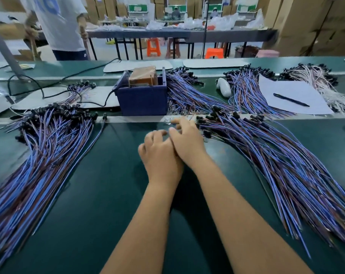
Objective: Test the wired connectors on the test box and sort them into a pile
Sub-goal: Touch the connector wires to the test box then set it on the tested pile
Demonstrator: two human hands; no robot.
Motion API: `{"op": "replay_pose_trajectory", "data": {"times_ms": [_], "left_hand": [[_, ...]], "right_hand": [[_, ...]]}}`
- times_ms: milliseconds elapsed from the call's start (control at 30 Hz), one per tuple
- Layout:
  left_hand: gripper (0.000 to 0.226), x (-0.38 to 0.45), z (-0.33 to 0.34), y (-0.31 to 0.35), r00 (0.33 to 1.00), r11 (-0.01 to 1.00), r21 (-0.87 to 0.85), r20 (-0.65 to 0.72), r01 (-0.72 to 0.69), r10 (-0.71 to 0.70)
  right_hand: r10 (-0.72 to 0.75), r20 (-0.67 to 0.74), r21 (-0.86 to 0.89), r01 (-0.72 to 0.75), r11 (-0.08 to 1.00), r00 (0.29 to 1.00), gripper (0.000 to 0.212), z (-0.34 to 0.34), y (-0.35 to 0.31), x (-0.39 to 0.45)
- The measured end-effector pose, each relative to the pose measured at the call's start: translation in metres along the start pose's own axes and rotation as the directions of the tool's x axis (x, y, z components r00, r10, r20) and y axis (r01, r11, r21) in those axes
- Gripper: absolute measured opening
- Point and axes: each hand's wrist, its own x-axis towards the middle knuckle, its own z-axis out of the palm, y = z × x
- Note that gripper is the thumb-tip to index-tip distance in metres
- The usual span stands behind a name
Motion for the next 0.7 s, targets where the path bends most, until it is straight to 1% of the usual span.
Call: {"op": "replay_pose_trajectory", "data": {"times_ms": [33, 67, 100, 133, 167, 267, 300, 433, 500, 600, 633, 667, 700], "left_hand": [[0.025, 0.006, -0.004, -0.017, 0.998, 0.997, 0.031, 0.003, 0.067, -0.067], [0.026, 0.011, -0.01, -0.035, 0.991, 0.989, 0.058, 0.006, 0.135, -0.135], [0.029, 0.016, -0.016, -0.053, 0.979, 0.976, 0.08, 0.012, 0.201, -0.203], [0.032, 0.021, -0.024, -0.07, 0.963, 0.959, 0.098, 0.012, 0.265, -0.268], [0.034, 0.025, -0.031, -0.086, 0.944, 0.938, 0.118, 0.007, 0.326, -0.329], [0.037, 0.033, -0.044, -0.118, 0.875, 0.865, 0.163, 0.023, 0.475, -0.484], [0.037, 0.036, -0.045, -0.122, 0.862, 0.853, 0.175, 0.035, 0.492, -0.505], [0.039, 0.042, -0.041, -0.118, 0.856, 0.839, 0.21, 0.019, 0.502, -0.516], [0.038, 0.043, -0.039, -0.114, 0.844, 0.821, 0.238, 0.014, 0.519, -0.537], [0.032, 0.043, -0.038, -0.113, 0.845, 0.815, 0.275, 0.016, 0.511, -0.535], [0.031, 0.042, -0.037, -0.113, 0.849, 0.822, 0.253, 0.008, 0.51, -0.529], [0.03, 0.042, -0.036, -0.113, 0.857, 0.841, 0.19, -0.009, 0.507, -0.515], [0.03, 0.042, -0.034, -0.112, 0.869, 0.866, 0.072, -0.041, 0.494, -0.492]], "right_hand": [[0.004, 0.047, 0.039, -0.006, 0.999, 0.999, 0.03, 0.014, -0.004, -0.002], [0.002, 0.074, -0.011, -0.001, 1.0, 0.997, 0.029, 0.026, -0.006, -0.004], [-0.008, 0.081, -0.114, 0.017, 0.993, 0.997, 0.028, 0.034, -0.003, -0.005], [-0.021, 0.076, -0.212, 0.037, 0.977, 0.997, 0.026, 0.04, -0.001, -0.004], [-0.028, 0.062, -0.269, 0.043, 0.962, 0.998, 0.024, 0.043, 0.001, -0.003], [-0.003, 0.029, -0.301, 0.011, 0.953, 1.0, 0.02, 0.045, 0.0, 0.0], [-0.01, 0.026, -0.316, 0.017, 0.949, 1.0, 0.018, 0.047, -0.001, 0.0], [-0.059, 0.043, -0.329, 0.07, 0.942, 0.997, 0.019, 0.048, 0.001, -0.002], [-0.066, 0.061, -0.297, 0.082, 0.951, 0.996, 0.02, 0.047, 0.004, -0.002], [-0.08, 0.09, -0.218, 0.098, 0.971, 0.993, 0.02, 0.046, 0.007, -0.003], [-0.092, 0.087, -0.197, 0.108, 0.975, 0.992, 0.02, 0.047, 0.007, -0.003], [-0.107, 0.075, -0.169, 0.118, 0.978, 0.991, 0.019, 0.047, 0.007, -0.003], [-0.121, 0.059, -0.122, 0.128, 0.984, 0.991, 0.018, 0.048, 0.007, -0.003]]}}
